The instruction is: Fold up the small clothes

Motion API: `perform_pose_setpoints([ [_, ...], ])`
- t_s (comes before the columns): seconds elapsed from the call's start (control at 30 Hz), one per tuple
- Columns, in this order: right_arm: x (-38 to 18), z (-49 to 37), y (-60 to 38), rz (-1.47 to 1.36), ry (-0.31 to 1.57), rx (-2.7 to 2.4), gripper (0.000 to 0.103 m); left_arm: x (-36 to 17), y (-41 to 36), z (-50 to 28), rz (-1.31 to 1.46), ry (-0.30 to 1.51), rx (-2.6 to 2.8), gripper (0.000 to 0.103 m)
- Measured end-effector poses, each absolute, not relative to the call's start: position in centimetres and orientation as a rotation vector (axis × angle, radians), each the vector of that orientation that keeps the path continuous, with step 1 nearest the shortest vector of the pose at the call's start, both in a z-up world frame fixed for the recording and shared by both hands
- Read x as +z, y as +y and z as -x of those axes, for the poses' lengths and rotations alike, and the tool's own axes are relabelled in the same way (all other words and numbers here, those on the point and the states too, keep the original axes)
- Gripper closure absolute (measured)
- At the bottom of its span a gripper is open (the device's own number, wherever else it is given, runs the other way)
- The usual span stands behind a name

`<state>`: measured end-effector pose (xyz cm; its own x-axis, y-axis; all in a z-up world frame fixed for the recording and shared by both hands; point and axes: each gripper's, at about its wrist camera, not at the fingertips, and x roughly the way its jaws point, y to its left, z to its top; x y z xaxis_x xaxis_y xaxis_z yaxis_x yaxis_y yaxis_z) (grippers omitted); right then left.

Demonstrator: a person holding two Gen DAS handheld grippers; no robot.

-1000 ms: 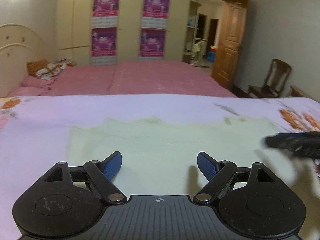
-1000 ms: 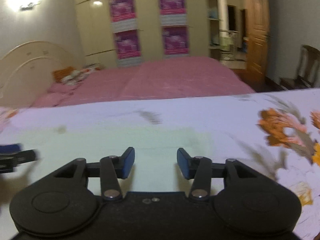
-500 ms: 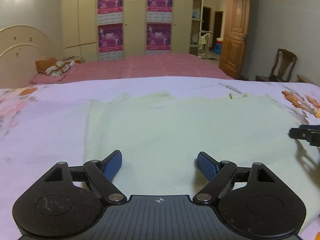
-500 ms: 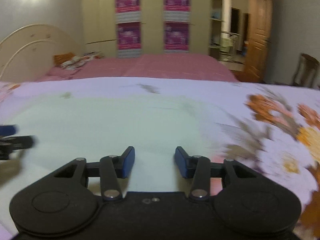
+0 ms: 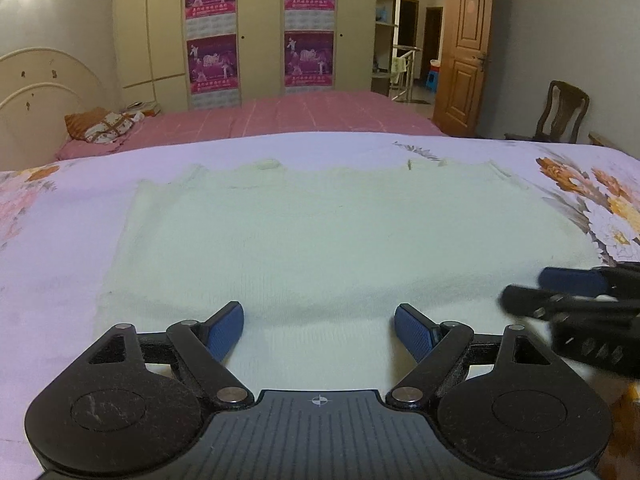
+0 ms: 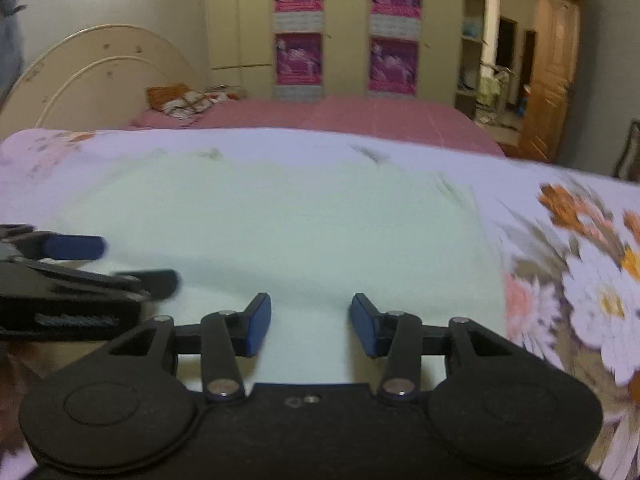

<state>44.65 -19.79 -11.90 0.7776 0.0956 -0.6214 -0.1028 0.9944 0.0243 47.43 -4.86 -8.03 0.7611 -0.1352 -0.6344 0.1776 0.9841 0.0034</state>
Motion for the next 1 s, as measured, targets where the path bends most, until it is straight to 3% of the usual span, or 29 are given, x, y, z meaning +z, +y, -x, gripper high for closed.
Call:
perform_pose_setpoints([
  [1.0, -12.1, -37.6, -18.6, 0.141, 0.645, 0.162, 0.058, -8.7, 0.2, -39.2, -0.038, 0.666, -0.1, 0.021],
])
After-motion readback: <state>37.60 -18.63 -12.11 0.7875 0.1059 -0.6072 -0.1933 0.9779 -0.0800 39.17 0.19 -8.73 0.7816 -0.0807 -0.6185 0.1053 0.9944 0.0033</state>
